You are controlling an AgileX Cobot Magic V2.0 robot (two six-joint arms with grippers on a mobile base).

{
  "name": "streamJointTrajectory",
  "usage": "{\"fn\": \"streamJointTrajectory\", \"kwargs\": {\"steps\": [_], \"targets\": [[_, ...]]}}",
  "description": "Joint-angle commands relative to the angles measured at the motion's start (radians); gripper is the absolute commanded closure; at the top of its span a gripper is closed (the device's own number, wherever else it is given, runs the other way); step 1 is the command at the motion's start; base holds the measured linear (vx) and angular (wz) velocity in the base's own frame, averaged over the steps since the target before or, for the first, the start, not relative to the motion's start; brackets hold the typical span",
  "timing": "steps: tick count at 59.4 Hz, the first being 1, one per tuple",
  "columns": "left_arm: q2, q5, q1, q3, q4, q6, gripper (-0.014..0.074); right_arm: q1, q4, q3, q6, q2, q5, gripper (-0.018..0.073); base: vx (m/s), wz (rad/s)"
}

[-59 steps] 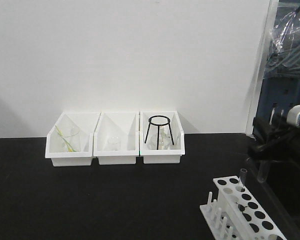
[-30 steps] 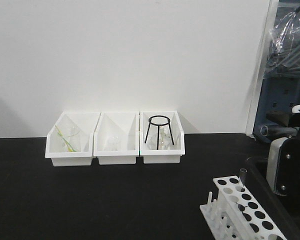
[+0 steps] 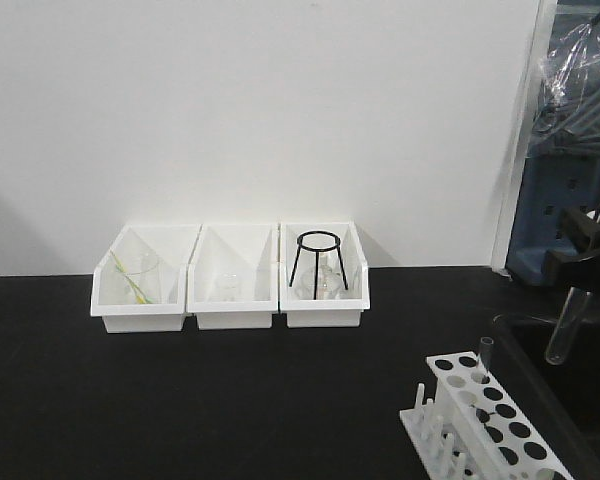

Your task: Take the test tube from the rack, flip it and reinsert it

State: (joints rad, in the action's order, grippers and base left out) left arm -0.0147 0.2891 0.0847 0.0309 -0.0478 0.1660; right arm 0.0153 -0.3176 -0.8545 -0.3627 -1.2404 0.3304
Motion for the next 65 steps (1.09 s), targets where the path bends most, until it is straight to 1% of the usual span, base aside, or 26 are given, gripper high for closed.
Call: {"fn": "streamJointTrajectory", "kwargs": {"steps": [1,9,13,21,30,35,44,65], "targets": [[-0.012,-0.087,-0.007,0.001,0.004,0.0,0.0603,-0.006,0.052,0.049,-0.006,0.017,0.286,0.0568,0.0,0.0],[-0.012,-0.087,-0.007,0.001,0.004,0.0,0.0603,-0.006,0.063,0.196,0.057,-0.044,0.613,0.0568,0.0,0.0],[-0.012,-0.087,-0.007,0.001,0.004,0.0,0.0603,-0.006,0.077,0.248,0.097,-0.095,0.697,0.0568,0.0,0.0],[-0.012,-0.087,-0.007,0.001,0.004,0.0,0.0603,-0.006,0.062,0.261,0.155,-0.182,0.747,0.0568,0.0,0.0],[-0.012,-0.087,-0.007,0.001,0.004,0.0,0.0603,-0.006,0.074,0.253,0.166,-0.257,0.827,0.0568,0.0,0.0],[-0.012,-0.087,-0.007,0.001,0.004,0.0,0.0603,-0.006,0.073,0.239,0.167,-0.291,0.832,0.0568,0.0,0.0],[-0.012,-0.087,-0.007,0.001,0.004,0.0,0.0603,-0.006,0.07,0.209,0.204,-0.35,0.844,0.0568,0.0,0.0],[-0.012,-0.087,-0.007,0.001,0.004,0.0,0.0603,-0.006,0.068,0.195,0.204,-0.472,0.87,0.0568,0.0,0.0]]}}
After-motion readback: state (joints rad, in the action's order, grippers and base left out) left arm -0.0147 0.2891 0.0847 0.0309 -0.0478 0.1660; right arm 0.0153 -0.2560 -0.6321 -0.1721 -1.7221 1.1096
